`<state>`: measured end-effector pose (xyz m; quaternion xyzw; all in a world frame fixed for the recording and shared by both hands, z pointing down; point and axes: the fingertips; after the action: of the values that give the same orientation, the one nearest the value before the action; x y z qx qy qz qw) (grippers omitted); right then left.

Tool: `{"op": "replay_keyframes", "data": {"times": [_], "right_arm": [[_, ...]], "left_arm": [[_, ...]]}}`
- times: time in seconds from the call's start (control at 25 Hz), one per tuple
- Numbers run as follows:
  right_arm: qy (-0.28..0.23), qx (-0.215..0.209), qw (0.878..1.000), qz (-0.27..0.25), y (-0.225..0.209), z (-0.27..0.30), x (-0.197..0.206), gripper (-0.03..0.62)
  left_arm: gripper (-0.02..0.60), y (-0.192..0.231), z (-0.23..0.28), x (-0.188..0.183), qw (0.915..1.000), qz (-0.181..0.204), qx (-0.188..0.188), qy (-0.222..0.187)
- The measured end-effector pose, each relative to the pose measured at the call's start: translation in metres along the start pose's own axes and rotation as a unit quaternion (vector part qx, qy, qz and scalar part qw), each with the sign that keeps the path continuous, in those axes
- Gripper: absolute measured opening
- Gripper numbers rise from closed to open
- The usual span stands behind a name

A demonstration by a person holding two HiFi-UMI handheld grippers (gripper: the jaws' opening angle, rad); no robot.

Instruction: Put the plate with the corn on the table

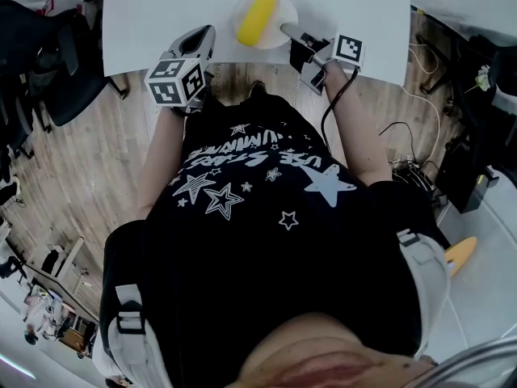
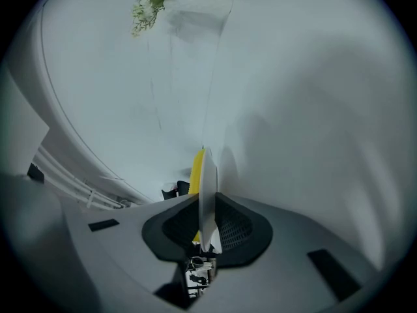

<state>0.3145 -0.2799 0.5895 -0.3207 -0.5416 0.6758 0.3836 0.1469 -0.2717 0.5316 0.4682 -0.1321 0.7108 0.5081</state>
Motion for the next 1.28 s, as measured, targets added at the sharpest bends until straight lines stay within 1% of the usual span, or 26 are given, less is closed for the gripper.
{"op": "replay_keyframes", "data": {"times": [0.48, 0.64, 0.72, 0.84, 0.96, 1.16, 1.28], "right_arm": [[-0.013, 0.023, 1.000, 0.007, -0.005, -0.003, -0.003, 0.051], [-0.023, 0.037, 0.999, 0.031, -0.008, -0.003, -0.003, 0.044], [-0.027, 0.055, 0.998, 0.034, -0.009, -0.002, -0.002, 0.040], [-0.029, 0.111, 0.993, 0.003, -0.010, 0.003, -0.001, 0.029], [-0.026, 0.167, 0.985, -0.033, -0.015, 0.006, -0.003, 0.021], [-0.032, 0.209, 0.975, -0.067, -0.017, 0.006, -0.008, 0.031], [-0.029, 0.244, 0.965, -0.094, -0.018, 0.006, -0.009, 0.052]], "left_arm": [[0.005, -0.006, -0.006, 0.002, 1.0000, 0.004, 0.002, -0.003], [0.005, -0.008, -0.007, 0.003, 1.0000, 0.004, 0.005, -0.002], [0.005, -0.007, -0.008, 0.004, 1.0000, 0.003, 0.006, -0.001], [0.005, -0.002, -0.012, 0.004, 1.0000, 0.004, 0.007, -0.002], [0.005, 0.000, -0.013, 0.003, 0.9999, 0.006, 0.009, -0.003], [0.005, -0.002, -0.012, 0.003, 0.9999, 0.011, 0.011, -0.003], [0.005, -0.002, -0.013, 0.002, 0.9998, 0.014, 0.013, -0.003]]}}
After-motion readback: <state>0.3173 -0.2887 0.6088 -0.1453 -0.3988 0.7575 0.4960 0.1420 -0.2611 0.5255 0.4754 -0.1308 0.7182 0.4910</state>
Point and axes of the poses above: the fingertips, and each gripper's own axes: z forward along the fingers, y to its left, x out of its underside, and after that the axes turned 4 degrees about z, right-handed
